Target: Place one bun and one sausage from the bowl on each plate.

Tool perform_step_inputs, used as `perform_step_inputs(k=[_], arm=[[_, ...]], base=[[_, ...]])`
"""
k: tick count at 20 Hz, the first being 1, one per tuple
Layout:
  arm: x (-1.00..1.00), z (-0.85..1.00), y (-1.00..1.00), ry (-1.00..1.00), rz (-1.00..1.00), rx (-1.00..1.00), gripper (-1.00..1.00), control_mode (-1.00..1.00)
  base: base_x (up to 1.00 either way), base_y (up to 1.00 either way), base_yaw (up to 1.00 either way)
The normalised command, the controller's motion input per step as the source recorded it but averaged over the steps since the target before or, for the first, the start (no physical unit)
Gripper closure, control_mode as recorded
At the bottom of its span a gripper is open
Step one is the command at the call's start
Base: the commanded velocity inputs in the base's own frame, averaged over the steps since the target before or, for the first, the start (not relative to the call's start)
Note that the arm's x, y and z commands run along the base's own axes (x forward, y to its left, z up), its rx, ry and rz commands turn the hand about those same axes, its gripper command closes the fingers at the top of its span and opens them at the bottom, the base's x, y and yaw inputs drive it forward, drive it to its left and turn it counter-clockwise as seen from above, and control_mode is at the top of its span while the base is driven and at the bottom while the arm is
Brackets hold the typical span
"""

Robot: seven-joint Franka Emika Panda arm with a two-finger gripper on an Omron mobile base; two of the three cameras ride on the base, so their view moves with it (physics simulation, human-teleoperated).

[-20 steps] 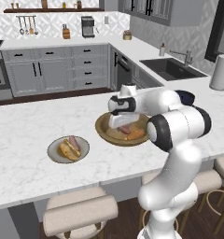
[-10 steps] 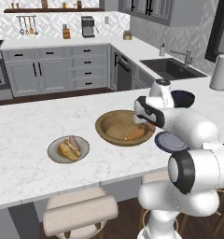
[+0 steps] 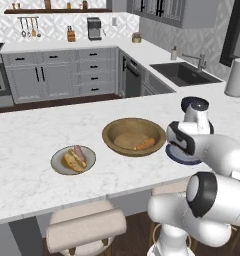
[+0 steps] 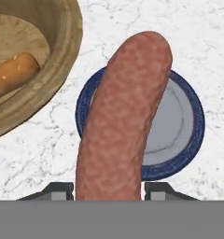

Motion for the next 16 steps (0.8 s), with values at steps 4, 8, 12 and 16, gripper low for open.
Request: perform_step_inputs(k=[4,8,12,16], arm=[[0.16,-0.11,-0.45,0.04,0.00,-0.02,1.00,-1.00],[0.15,-0.21,-0.98,0.00,0.00,-0.01,1.00,-1.00],[0.41,-0.39,-0.34,0.04,0.00,0.00,1.00,-1.00],[0.39,-0.64,0.00,0.01,0.00,-0.07,1.00,-1.00]], base=[[0.00,0.00,0.00],[0.00,0.00,0.00],[0.00,0.00,0.00],[0.00,0.00,0.00]])
